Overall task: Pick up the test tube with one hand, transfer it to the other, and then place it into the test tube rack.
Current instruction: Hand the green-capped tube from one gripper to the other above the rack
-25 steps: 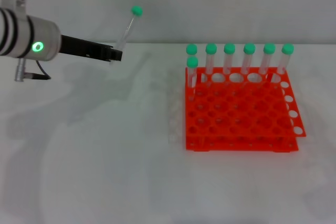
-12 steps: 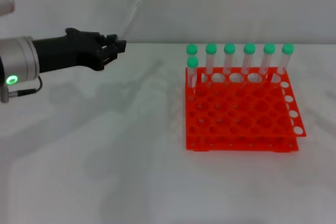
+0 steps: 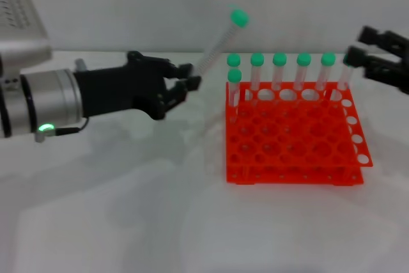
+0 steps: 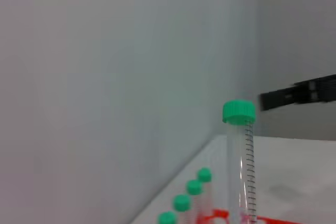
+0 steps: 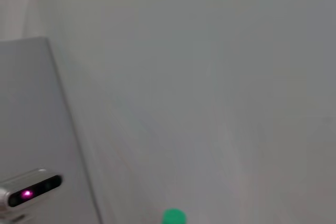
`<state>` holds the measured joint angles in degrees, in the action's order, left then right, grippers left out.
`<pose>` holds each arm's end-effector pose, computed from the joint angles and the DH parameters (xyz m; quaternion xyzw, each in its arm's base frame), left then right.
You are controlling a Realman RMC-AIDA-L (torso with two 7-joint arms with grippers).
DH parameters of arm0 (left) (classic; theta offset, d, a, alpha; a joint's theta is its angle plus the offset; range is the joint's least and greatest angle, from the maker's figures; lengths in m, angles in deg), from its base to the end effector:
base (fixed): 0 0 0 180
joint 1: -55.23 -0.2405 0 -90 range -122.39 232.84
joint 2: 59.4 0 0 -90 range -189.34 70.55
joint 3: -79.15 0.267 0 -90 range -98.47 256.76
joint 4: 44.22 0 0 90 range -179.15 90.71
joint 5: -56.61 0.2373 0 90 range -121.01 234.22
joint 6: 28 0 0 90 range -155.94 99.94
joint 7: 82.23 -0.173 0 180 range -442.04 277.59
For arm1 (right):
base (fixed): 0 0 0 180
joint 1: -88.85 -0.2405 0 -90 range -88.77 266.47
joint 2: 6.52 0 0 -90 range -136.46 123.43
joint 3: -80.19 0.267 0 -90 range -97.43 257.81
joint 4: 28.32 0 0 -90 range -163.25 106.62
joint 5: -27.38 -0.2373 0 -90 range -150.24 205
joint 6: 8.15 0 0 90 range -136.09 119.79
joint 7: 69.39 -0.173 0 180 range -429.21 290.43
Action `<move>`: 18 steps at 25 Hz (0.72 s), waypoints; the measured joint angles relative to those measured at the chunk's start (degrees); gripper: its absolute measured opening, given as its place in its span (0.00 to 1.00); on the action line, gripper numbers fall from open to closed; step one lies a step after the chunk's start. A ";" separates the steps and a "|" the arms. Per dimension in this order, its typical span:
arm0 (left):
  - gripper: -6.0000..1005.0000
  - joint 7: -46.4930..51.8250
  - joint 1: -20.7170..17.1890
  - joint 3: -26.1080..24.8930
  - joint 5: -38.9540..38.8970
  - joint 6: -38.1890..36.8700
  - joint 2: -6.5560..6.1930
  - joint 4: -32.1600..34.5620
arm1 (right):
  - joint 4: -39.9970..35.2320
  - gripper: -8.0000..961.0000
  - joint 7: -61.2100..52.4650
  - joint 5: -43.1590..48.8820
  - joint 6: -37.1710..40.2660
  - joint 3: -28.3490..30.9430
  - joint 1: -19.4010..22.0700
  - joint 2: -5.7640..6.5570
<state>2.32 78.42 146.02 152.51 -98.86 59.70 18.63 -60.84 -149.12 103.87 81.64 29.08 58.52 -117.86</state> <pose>-0.1949 0.4070 -0.0053 -0.9410 -0.0834 -0.2272 0.2364 0.2323 0.4043 0.0510 -0.8586 0.1867 0.4389 0.1880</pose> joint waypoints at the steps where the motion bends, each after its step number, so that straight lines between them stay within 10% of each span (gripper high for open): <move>1: 0.19 -0.68 -0.08 0.71 -0.47 -0.01 0.01 -0.01 | 0.05 0.91 -0.02 0.17 -0.05 -0.57 -0.52 -0.29; 18: 0.19 -3.86 0.93 5.64 -3.70 0.36 0.08 -0.95 | -0.71 0.91 1.16 0.17 -4.28 -7.54 -4.30 -3.84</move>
<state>-1.54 79.35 151.66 148.81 -98.50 59.78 17.68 -61.55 -147.96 104.05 77.36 21.54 54.22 -121.70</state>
